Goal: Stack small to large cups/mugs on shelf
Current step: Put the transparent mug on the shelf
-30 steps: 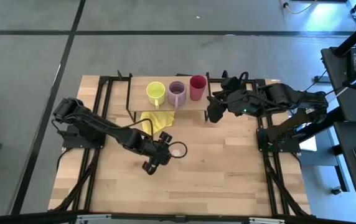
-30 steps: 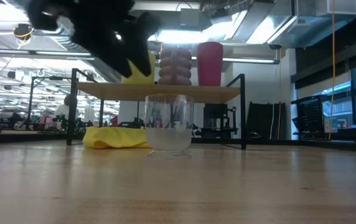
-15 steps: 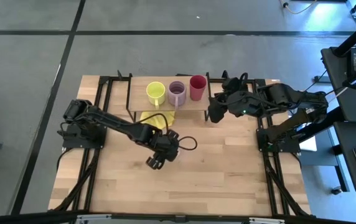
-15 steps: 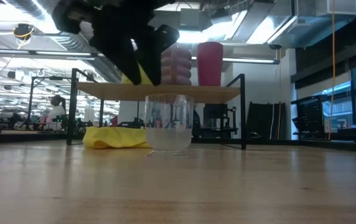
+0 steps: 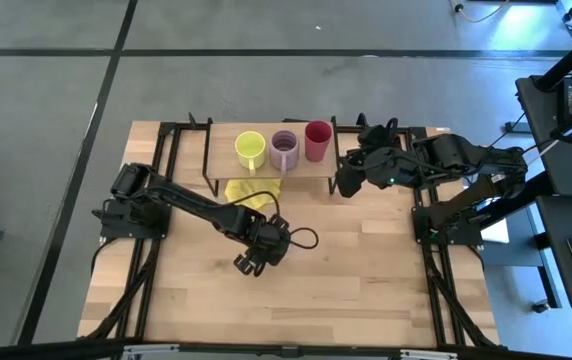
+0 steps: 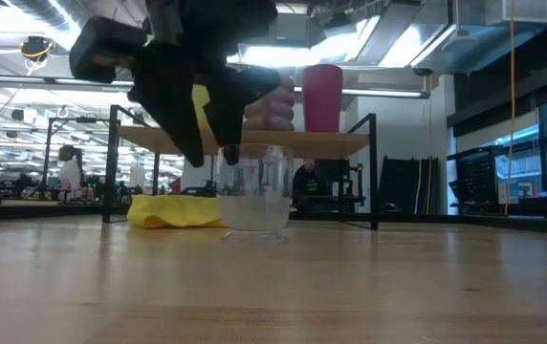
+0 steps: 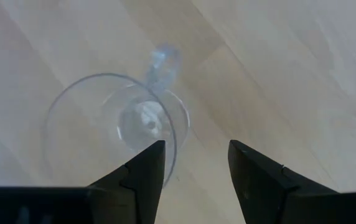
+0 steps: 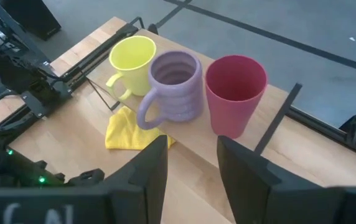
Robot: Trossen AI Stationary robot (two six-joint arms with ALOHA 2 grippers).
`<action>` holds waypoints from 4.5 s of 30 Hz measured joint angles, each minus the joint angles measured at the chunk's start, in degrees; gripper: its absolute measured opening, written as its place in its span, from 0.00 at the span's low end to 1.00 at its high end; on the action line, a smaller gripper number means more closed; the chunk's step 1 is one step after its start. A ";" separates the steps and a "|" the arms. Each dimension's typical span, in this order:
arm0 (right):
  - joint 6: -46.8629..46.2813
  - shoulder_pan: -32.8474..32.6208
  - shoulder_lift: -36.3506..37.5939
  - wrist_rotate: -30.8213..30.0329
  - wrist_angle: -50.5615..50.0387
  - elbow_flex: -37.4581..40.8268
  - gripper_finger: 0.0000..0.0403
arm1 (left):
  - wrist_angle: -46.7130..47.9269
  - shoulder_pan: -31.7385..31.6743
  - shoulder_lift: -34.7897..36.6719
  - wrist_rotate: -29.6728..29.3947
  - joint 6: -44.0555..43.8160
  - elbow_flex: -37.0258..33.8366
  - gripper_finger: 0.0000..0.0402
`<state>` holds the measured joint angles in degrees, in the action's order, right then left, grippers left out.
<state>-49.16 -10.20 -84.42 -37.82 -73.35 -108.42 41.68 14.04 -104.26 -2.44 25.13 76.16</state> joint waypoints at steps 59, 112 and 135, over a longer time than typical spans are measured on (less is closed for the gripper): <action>-3.18 -3.19 0.00 5.00 -2.57 0.02 0.30 | 11.50 8.11 11.53 4.99 -14.10 -10.56 0.07; 1.18 -3.17 -0.02 4.30 -2.75 0.02 0.30 | 15.29 1.81 21.78 -0.08 -80.55 -13.07 0.11; 4.45 -3.17 -0.02 4.35 -2.81 0.02 0.30 | 17.30 3.04 21.76 -0.54 -95.57 -13.07 0.33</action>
<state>-44.71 -13.37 -84.44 -33.47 -76.16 -108.40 58.97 17.09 -82.50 -2.98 -70.44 63.09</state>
